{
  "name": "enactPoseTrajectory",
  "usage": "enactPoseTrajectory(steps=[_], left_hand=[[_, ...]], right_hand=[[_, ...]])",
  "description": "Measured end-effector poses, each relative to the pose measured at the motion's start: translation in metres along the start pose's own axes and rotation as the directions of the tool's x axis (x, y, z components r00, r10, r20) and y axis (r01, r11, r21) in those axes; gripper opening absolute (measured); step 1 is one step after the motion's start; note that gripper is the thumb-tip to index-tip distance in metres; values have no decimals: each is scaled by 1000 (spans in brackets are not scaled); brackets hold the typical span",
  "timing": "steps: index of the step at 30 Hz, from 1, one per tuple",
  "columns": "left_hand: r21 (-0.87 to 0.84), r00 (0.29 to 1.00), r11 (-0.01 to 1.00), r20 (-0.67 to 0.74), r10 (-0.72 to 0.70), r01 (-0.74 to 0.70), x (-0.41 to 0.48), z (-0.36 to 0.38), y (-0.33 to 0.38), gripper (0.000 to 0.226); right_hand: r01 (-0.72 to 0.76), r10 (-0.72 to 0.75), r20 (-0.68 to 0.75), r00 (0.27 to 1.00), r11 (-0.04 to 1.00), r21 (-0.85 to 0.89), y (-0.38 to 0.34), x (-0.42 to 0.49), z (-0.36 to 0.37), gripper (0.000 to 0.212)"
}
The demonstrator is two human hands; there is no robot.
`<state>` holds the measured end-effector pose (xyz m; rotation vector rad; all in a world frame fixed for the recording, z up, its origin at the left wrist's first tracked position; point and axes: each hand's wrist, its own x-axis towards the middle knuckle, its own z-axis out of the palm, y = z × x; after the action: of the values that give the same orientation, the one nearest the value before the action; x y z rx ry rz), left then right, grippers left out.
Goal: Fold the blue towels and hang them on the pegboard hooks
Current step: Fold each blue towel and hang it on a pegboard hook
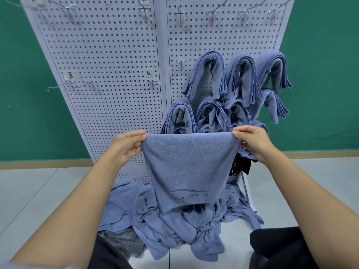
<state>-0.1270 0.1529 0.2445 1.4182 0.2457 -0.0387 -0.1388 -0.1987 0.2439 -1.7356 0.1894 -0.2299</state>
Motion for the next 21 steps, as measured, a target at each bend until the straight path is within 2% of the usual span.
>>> enactPoseTrajectory(steps=[3, 5, 9, 11, 13, 16, 19, 21], left_hand=[[121, 999, 991, -4, 53, -52, 1, 0, -2, 28], [243, 993, 964, -24, 115, -105, 2, 1, -4, 32], [479, 950, 832, 11, 312, -279, 4, 0, -9, 22], [561, 931, 763, 40, 362, -321, 7, -4, -10, 16], [576, 933, 755, 39, 359, -314, 8, -8, -9, 18], [470, 960, 843, 36, 277, -261, 9, -12, -6, 17], [220, 990, 967, 74, 116, -130, 8, -14, -3, 19], [110, 999, 994, 33, 20, -24, 9, -11, -4, 16]], right_hand=[[15, -12, 63, 998, 999, -42, -3, -6, 0, 25], [56, -45, 72, 996, 986, -154, -2, -7, -2, 31], [192, -188, 60, 980, 841, -506, -2, -7, -3, 22], [226, -237, 59, 970, 777, -588, -2, -6, -2, 14], [224, -248, 47, 968, 758, -612, 0, -4, -2, 9], [208, -215, 51, 975, 820, -533, 0, -3, -6, 17], [105, -86, 88, 992, 963, -248, -6, -8, -7, 20], [-18, 28, 92, 995, 995, -101, -7, -10, -6, 23]])
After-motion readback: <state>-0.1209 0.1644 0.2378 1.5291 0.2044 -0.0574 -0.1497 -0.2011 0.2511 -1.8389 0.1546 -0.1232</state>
